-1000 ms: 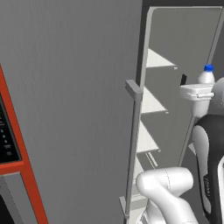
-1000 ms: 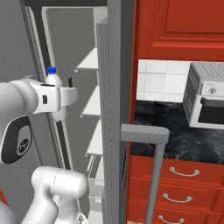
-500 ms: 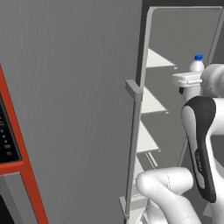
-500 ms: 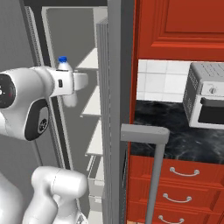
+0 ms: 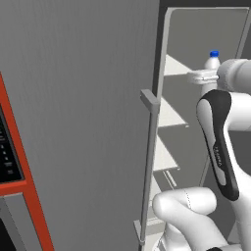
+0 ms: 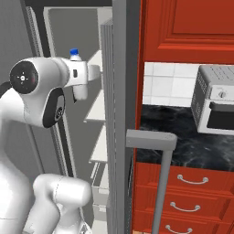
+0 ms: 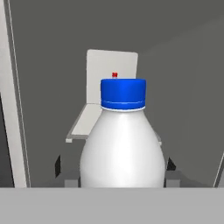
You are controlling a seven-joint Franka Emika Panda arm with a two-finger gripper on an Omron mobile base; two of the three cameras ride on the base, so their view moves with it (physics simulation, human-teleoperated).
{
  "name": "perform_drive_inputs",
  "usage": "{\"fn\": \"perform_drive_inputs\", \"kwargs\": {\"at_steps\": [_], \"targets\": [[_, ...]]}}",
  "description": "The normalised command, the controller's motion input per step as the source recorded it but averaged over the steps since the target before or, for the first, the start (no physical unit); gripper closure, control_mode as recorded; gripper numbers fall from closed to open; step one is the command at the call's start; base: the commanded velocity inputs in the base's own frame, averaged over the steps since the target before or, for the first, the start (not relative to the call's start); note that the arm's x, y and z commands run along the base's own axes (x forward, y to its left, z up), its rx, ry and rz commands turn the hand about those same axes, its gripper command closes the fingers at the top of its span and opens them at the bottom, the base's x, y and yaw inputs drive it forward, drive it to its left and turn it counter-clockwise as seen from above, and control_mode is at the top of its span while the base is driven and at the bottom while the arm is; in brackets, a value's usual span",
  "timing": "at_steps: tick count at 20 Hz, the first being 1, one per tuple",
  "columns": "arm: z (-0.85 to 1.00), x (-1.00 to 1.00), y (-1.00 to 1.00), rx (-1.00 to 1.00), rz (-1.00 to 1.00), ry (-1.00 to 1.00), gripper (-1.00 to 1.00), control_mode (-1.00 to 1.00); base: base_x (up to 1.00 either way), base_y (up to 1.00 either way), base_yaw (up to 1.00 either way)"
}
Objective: Take the bottled waters from the counter and place them in the freezer to freeze. Close the freezer door after placing the bottles.
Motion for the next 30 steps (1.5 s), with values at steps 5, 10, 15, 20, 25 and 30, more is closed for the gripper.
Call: {"fn": "perform_drive_inputs", "kwargs": {"at_steps": [5, 10, 15, 20, 25, 30], "targets": [[0.0, 0.31, -0.17, 0.03, 0.04, 0.0, 1.0, -1.0, 0.0, 0.0, 0.0], [0.0, 0.15, 0.0, 0.0, 0.02, 0.0, 1.0, -1.0, 0.0, 0.0, 0.0], [0.01, 0.18, 0.0, 0.0, 0.03, -0.01, 1.0, -1.0, 0.0, 0.0, 0.0], [0.01, 0.09, 0.0, 0.0, 0.0, -0.05, 1.0, -1.0, 0.0, 0.0, 0.0], [0.04, 0.08, 0.0, 0.04, 0.0, -0.1, 1.0, -1.0, 0.0, 0.0, 0.0], [0.21, 0.02, 0.0, 0.06, 0.0, -0.05, 1.0, -1.0, 0.0, 0.0, 0.0]]}}
